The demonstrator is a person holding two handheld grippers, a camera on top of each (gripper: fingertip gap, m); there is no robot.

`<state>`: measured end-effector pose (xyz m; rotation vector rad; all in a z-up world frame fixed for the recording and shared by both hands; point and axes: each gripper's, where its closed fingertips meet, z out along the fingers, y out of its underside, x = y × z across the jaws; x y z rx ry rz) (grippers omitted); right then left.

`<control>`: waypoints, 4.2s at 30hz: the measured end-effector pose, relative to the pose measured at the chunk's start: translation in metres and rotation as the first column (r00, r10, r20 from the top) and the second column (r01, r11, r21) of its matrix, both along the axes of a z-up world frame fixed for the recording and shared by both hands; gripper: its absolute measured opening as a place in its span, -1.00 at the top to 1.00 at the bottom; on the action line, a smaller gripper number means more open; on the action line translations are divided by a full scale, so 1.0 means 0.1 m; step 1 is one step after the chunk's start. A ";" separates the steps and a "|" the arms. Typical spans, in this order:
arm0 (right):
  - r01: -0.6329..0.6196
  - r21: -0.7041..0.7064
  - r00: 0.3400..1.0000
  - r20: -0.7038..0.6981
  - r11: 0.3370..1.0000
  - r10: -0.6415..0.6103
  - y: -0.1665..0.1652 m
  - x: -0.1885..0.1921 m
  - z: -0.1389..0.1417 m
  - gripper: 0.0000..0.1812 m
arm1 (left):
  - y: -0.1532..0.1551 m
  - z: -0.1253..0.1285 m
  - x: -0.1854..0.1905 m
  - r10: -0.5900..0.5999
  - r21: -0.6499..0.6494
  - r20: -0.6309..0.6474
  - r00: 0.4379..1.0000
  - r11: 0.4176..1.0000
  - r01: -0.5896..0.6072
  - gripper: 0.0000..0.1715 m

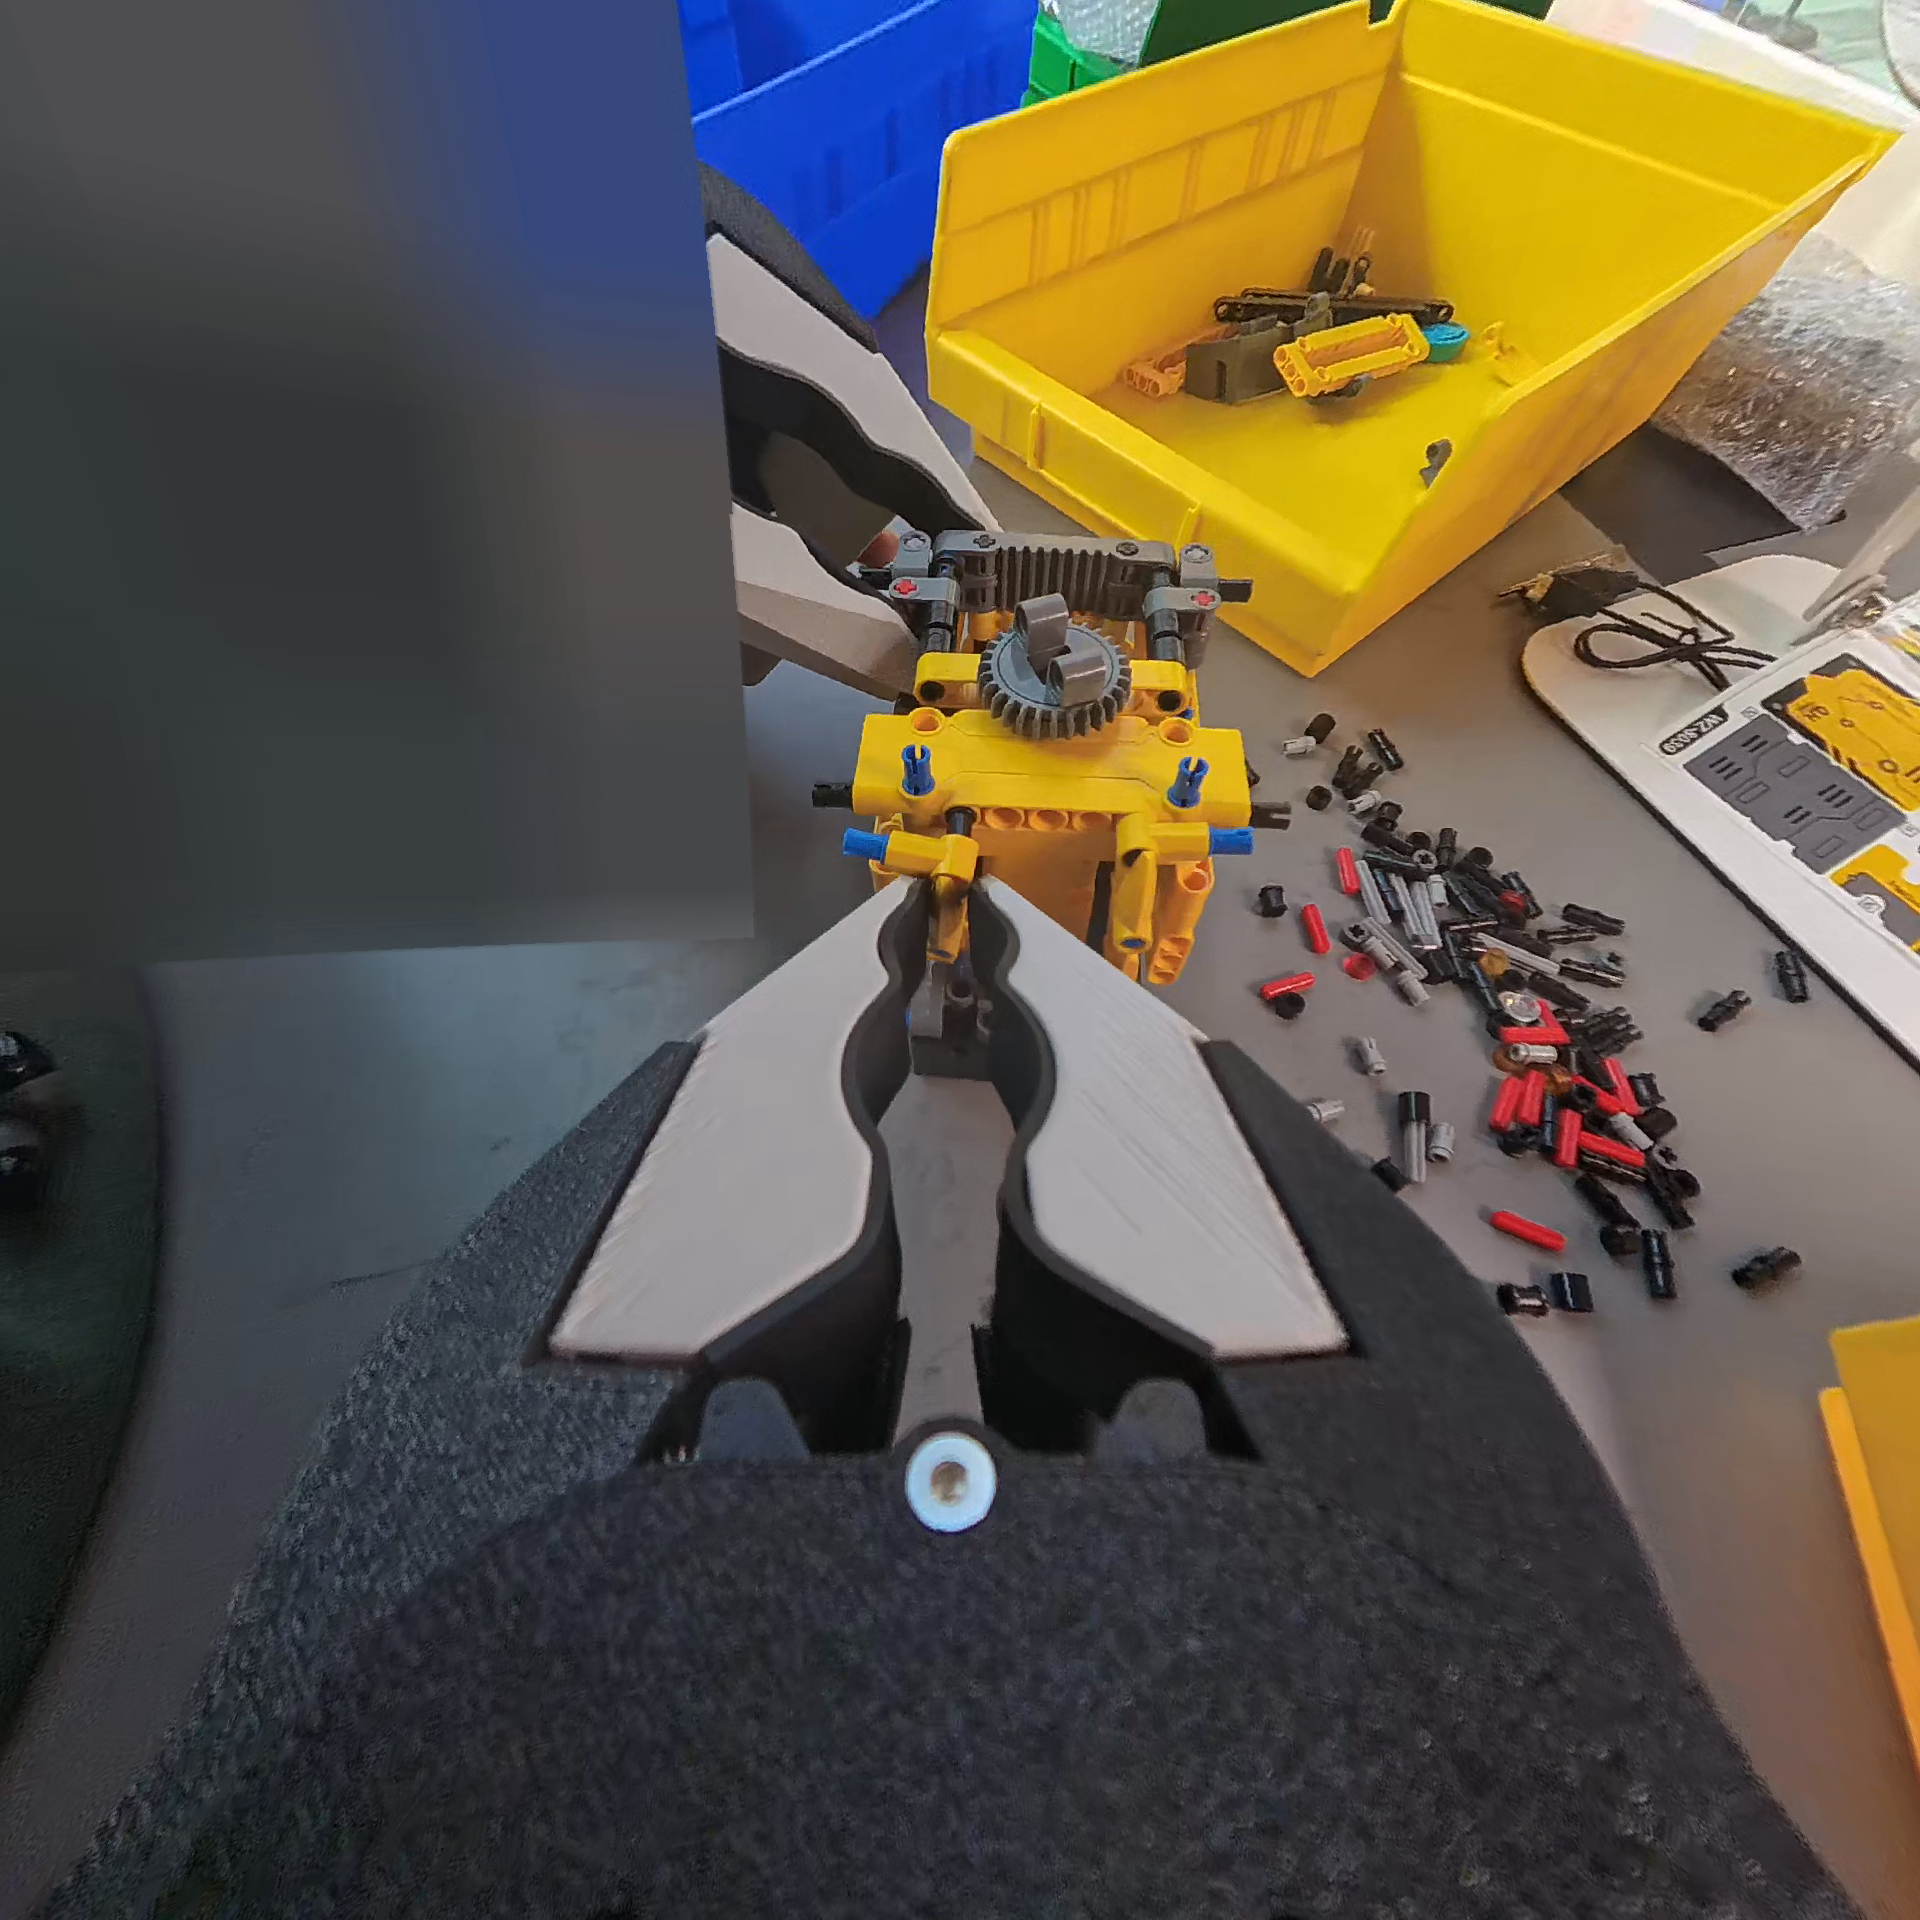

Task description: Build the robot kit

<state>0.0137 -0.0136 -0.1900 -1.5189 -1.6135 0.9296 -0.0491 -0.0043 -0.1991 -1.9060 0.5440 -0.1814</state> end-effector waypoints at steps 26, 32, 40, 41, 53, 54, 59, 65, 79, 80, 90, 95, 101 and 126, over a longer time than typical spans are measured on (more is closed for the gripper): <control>-0.260 -0.067 0.859 0.440 0.963 0.263 -0.14 0.06 -0.04 0.95 | -0.07 -0.02 0.09 -0.039 0.011 -0.121 0.992 0.999 0.040 0.64; -0.235 -0.049 0.854 0.467 0.971 0.230 -0.11 0.02 -0.04 0.94 | -0.06 -0.02 0.03 -0.016 -0.002 -0.094 0.995 1.000 0.016 0.64; -0.135 -0.025 0.931 0.338 0.990 0.136 -0.13 0.00 -0.03 0.78 | -0.03 -0.01 -0.02 0.006 -0.005 -0.046 0.999 1.000 -0.007 0.65; -0.114 -0.034 0.942 0.315 0.993 0.119 -0.13 0.01 -0.02 0.80 | -0.03 -0.01 -0.02 0.007 -0.005 -0.046 0.999 1.000 -0.007 0.65; 0.129 0.051 0.982 0.131 0.990 -0.135 -0.06 -0.06 0.01 0.94 | -0.04 -0.01 -0.05 0.070 -0.013 -0.040 0.997 0.997 -0.071 0.67; 0.149 0.086 0.981 0.114 0.985 -0.158 -0.05 -0.06 0.01 0.95 | -0.04 -0.01 -0.05 0.073 -0.012 -0.042 0.996 0.997 -0.073 0.66; 0.197 0.209 0.973 0.076 0.958 -0.217 -0.03 -0.06 0.01 0.94 | -0.04 -0.01 -0.05 0.084 -0.012 -0.046 0.995 0.996 -0.084 0.67; 0.191 0.219 0.976 0.065 0.957 -0.210 -0.04 -0.05 0.01 0.88 | -0.03 -0.01 -0.07 0.083 -0.015 -0.037 0.996 0.996 -0.083 0.67; 0.201 0.283 0.976 0.029 0.938 -0.218 -0.06 -0.06 0.06 0.98 | -0.05 -0.01 -0.08 0.112 -0.021 -0.041 0.993 0.993 -0.113 0.67; 0.201 0.295 0.976 0.024 0.934 -0.218 -0.06 -0.06 0.06 0.98 | -0.05 -0.01 -0.08 0.112 -0.022 -0.040 0.993 0.993 -0.113 0.67; 0.192 0.498 0.976 -0.008 0.846 -0.217 -0.07 -0.06 0.07 0.97 | -0.04 -0.02 -0.09 0.117 -0.038 -0.022 0.993 0.992 -0.118 0.67; 0.199 0.319 0.980 -0.052 0.926 -0.193 -0.07 -0.07 0.08 0.94 | -0.02 -0.01 -0.09 0.087 -0.040 0.029 0.996 0.995 -0.086 0.68; 0.059 0.109 0.994 -0.094 0.992 -0.049 -0.17 0.07 0.20 0.82 | 0.04 -0.02 -0.10 -0.087 -0.049 0.132 0.987 0.994 0.094 0.68; -0.012 0.167 0.982 0.190 0.986 -0.020 0.19 0.04 -0.56 0.65 | -0.17 -0.29 0.13 -0.192 -0.256 0.155 0.969 0.940 0.227 0.47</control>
